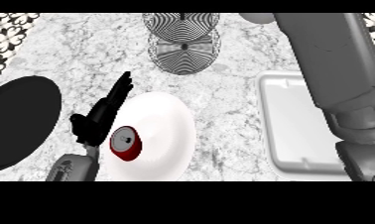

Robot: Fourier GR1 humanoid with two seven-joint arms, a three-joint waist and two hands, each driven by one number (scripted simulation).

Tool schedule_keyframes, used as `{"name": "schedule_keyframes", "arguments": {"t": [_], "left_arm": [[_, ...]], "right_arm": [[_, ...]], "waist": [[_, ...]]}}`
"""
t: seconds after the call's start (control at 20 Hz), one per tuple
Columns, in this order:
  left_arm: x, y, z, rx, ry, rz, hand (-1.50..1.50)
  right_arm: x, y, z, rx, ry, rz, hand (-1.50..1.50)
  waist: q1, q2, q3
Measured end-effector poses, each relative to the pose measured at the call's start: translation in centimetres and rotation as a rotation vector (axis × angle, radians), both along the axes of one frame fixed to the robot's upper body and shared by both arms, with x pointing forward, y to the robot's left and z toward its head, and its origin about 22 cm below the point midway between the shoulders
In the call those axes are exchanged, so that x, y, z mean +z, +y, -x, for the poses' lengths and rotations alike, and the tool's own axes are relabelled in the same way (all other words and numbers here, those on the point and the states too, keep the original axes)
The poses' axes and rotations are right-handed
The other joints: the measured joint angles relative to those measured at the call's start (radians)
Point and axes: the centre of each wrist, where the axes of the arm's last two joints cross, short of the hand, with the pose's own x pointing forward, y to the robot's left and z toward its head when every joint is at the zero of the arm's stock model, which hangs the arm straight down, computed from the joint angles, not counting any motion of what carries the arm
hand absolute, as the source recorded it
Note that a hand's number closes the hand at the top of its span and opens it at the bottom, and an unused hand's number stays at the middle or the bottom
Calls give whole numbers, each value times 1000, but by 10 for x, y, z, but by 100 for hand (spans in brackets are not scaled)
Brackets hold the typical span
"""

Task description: Pick the cupcake from the tray and place it in the tiered basket

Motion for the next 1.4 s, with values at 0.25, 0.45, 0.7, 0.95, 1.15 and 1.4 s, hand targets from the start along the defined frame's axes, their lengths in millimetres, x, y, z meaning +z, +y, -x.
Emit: {"name": "schedule_keyframes", "arguments": {"t": [0.25, 0.45, 0.7, 0.95, 1.15, 1.4], "left_arm": [[5, 0, -1, -11, -3, 3, 0], [7, -5, -1, -20, -8, 3, 0], [10, -7, -3, -26, -13, -2, 0], [9, -10, -6, -29, -16, 2, 0], [8, -12, -7, -36, -15, 1, 0], [8, -13, -8, -39, -10, 6, 0]], "right_arm": [[-3, 28, -18, 23, 42, 15, 150], [-8, 54, -24, 45, 64, 17, 150], [-30, 65, -32, 63, 71, 6, 150], [-40, 78, -33, 89, 97, -53, 150], [-43, 83, -34, 103, 145, -130, 150], [-49, 91, -33, 64, 326, -301, -150]], "waist": [[13, 5, 0], [20, 8, 0], [32, 15, 0], [39, 19, -1], [41, 20, -1], [40, 18, -1]]}}
